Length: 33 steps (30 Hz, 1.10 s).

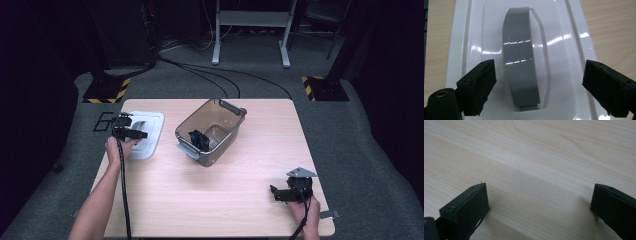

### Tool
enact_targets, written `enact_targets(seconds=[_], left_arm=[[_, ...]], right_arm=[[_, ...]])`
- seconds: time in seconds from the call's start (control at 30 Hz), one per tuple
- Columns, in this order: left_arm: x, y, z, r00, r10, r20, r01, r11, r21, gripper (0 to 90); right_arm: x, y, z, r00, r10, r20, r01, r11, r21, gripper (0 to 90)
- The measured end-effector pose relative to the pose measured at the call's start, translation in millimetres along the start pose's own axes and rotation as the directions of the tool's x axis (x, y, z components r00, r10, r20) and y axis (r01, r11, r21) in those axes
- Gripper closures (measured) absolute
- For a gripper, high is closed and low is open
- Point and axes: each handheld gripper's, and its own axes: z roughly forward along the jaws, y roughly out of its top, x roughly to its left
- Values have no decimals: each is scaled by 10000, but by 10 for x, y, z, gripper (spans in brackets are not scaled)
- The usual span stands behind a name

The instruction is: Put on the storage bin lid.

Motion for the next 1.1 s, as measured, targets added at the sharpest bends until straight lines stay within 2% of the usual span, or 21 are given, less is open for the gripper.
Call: enact_targets(seconds=[0.17, 0.23, 0.3, 0.37, 0.53, 0.67, 0.87, 1.1], left_arm=[[45, -20, 46, 9998, -127, -180, 128, 9999, 35, 183], [53, -30, 52, 9997, -25, -234, 24, 10000, -24, 295], [51, -28, 46, 9994, -129, -324, 125, 9998, -120, 349], [66, -27, 35, 9993, 39, -376, -43, 9999, -124, 440], [75, -44, 33, 9994, -95, -327, 82, 9992, -398, 637], [90, -49, 19, 9996, -227, -192, 218, 9989, -421, 661], [57, -40, -71, 9997, 196, -165, -205, 9982, -565, 668], [32, -11, -238, 9990, 413, 170, -397, 9955, -864, 669]], right_arm=[[0, 0, 1, 10000, 1, -7, -1, 10000, -7, 4], [0, 0, 1, 10000, 1, -6, -1, 10000, -6, 5], [0, 0, 1, 10000, 0, -6, 0, 10000, -7, 4], [0, 0, 1, 10000, -1, -8, 1, 10000, -6, 4], [0, 0, 1, 10000, 0, -9, 0, 10000, -6, 4], [0, 0, 1, 10000, 0, -8, 0, 10000, -7, 4], [0, 0, 1, 10000, 1, -8, -1, 10000, -6, 4], [0, 0, 1, 10000, 2, -7, -2, 10000, -5, 4]])
